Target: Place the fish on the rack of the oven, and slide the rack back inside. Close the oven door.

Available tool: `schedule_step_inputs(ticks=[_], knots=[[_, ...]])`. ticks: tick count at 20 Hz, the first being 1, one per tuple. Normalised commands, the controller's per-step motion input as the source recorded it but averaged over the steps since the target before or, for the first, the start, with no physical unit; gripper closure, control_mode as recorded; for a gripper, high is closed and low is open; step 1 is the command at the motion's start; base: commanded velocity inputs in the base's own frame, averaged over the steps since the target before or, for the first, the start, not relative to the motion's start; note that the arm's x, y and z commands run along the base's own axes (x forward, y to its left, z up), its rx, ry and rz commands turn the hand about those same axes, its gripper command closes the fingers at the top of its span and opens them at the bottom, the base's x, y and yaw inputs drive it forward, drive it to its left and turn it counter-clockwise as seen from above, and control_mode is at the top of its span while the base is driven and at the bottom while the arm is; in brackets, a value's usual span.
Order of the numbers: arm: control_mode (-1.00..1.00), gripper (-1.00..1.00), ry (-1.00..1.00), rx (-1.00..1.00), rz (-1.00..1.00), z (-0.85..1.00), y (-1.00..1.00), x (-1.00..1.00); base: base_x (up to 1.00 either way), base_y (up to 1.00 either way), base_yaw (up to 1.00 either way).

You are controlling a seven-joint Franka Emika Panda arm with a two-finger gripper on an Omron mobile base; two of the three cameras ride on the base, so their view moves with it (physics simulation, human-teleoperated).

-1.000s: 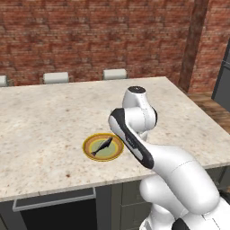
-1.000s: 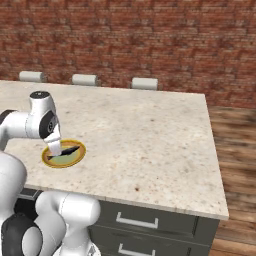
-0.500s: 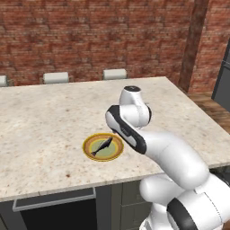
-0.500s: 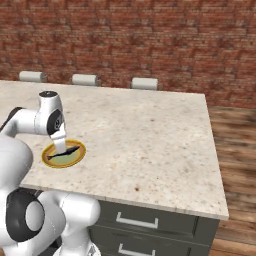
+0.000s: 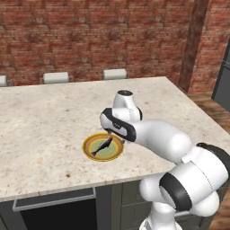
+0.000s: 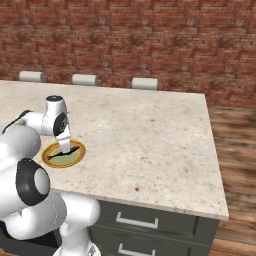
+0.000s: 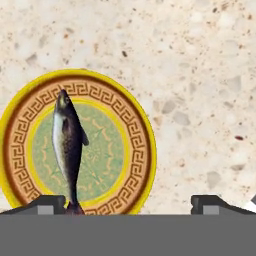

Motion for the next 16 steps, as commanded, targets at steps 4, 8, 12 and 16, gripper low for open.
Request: schedule_step_inputs(ticks=[4, 8, 12, 16], knots=[[-1.00, -1.00, 0.00, 0.00, 0.00, -0.44, 0.18, 0.33, 0.00, 0.00, 0.00], [-1.00, -1.00, 0.01, 0.00, 0.00, -0.34, 0.19, 0.22, 0.00, 0.00, 0.00], [-1.00, -1.00, 0.03, 0.00, 0.00, -0.30, 0.16, 0.24, 0.00, 0.00, 0.00], [-1.00, -1.00, 0.04, 0.00, 0.00, -0.29, 0.13, 0.24, 0.00, 0.00, 0.00]])
